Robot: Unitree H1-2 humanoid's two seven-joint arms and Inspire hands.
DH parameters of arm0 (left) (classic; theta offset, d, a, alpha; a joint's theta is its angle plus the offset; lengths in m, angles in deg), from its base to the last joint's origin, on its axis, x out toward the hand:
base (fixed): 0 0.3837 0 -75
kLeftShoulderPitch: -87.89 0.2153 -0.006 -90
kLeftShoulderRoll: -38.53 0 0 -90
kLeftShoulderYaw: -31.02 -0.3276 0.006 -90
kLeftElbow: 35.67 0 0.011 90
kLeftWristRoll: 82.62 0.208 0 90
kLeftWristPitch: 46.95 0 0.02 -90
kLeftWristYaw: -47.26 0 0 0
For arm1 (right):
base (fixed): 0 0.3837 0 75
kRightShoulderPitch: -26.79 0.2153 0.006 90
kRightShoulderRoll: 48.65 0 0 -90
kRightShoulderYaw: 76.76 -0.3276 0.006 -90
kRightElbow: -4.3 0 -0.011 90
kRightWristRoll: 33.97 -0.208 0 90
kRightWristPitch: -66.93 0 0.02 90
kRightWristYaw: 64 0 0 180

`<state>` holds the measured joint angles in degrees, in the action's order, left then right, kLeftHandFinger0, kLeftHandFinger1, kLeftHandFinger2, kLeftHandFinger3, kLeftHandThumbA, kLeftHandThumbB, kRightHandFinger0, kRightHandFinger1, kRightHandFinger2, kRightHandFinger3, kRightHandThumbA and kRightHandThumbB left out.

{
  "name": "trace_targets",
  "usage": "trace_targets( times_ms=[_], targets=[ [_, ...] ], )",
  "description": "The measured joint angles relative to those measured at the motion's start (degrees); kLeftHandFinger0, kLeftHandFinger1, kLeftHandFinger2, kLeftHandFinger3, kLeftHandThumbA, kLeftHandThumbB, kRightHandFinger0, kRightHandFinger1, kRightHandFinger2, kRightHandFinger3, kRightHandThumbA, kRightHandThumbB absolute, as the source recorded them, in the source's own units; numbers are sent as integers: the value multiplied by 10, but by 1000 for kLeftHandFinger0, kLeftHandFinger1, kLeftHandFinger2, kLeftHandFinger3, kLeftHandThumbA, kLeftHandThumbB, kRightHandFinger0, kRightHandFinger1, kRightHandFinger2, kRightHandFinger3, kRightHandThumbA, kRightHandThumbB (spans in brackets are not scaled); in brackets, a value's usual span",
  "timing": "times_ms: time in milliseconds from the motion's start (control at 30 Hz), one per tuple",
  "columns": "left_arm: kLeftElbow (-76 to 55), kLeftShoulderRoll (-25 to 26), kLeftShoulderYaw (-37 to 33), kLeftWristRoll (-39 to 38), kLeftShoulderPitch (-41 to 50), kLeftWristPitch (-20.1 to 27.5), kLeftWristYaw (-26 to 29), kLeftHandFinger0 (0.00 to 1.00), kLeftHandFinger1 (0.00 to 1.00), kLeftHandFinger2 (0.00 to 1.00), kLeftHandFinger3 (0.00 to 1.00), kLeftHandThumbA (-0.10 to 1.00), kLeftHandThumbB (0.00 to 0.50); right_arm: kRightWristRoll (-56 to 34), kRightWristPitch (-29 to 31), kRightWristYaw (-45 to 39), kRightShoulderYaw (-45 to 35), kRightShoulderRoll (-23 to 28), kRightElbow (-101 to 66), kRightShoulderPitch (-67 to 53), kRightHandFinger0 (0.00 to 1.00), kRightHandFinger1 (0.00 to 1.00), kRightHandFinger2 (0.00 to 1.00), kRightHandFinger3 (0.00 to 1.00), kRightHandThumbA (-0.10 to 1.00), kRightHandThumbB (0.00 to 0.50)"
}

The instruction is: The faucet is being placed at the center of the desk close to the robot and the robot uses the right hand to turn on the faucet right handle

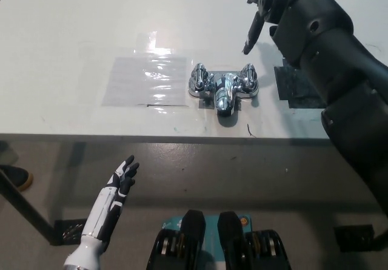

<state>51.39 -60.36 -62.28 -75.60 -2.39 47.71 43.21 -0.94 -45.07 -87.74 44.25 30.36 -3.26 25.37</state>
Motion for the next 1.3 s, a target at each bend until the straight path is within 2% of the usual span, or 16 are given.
trace_targets(
  times_ms=[67,100,167,233,400,433,500,567,667,733,767,867,900,1300],
  targets=[
    [0,0,0,0,0,0,0,1000,1000,1000,1000,1000,469,-1,0,0,-2,-1,0,-1,1000,1000,1000,1000,1000,260],
    [0,0,0,0,0,0,0,1000,1000,1000,1000,1000,468,-1,1,-1,-1,-1,0,-1,1000,1000,1000,1000,1000,224],
    [0,0,0,0,0,0,0,1000,1000,1000,1000,1000,474,-2,2,-5,-2,-2,0,-1,1000,1000,1000,1000,1000,212],
    [0,0,0,0,0,0,0,1000,1000,1000,1000,1000,469,-4,2,-10,-3,-2,1,-1,1000,1000,1000,1000,1000,235],
    [0,0,0,0,0,0,0,1000,1000,1000,1000,1000,472,-6,2,-18,-1,-4,3,-5,1000,1000,1000,1000,1000,237],
    [0,0,0,0,0,0,0,1000,1000,1000,1000,1000,471,-6,2,-19,-1,-4,3,-6,1000,1000,1000,1000,1000,279],
    [0,0,0,0,0,0,0,1000,1000,1000,1000,1000,465,-6,2,-20,2,-5,3,-11,1000,1000,1000,1000,1000,263],
    [0,0,0,0,0,0,0,1000,1000,1000,1000,1000,466,-7,2,-20,0,-6,4,-16,1000,1000,1000,1000,1000,287],
    [0,0,0,0,0,0,0,1000,1000,1000,1000,1000,468,-8,2,-14,1,-7,3,-27,1000,1000,1000,1000,1000,294],
    [0,0,0,0,0,0,0,1000,1000,1000,1000,1000,477,-8,1,-3,-1,-10,3,-36,1000,1000,1000,1000,1000,270],
    [0,0,0,0,0,0,0,1000,1000,1000,1000,1000,478,-8,1,0,-1,-12,3,-40,1000,1000,1000,1000,1000,273],
    [-1,0,0,0,0,-1,0,1000,1000,1000,1000,1000,474,-8,2,5,1,-18,3,-55,1000,1000,1000,1000,1000,297],
    [-2,0,0,0,0,-1,0,1000,1000,1000,1000,1000,471,-8,1,5,2,-19,3,-59,1000,1000,1000,1000,1000,341],
    [-10,0,0,0,0,-1,0,1000,1000,1000,1000,1000,478,-9,-13,7,-2,-25,3,-63,1000,1000,1000,1000,1000,342]
  ],
)
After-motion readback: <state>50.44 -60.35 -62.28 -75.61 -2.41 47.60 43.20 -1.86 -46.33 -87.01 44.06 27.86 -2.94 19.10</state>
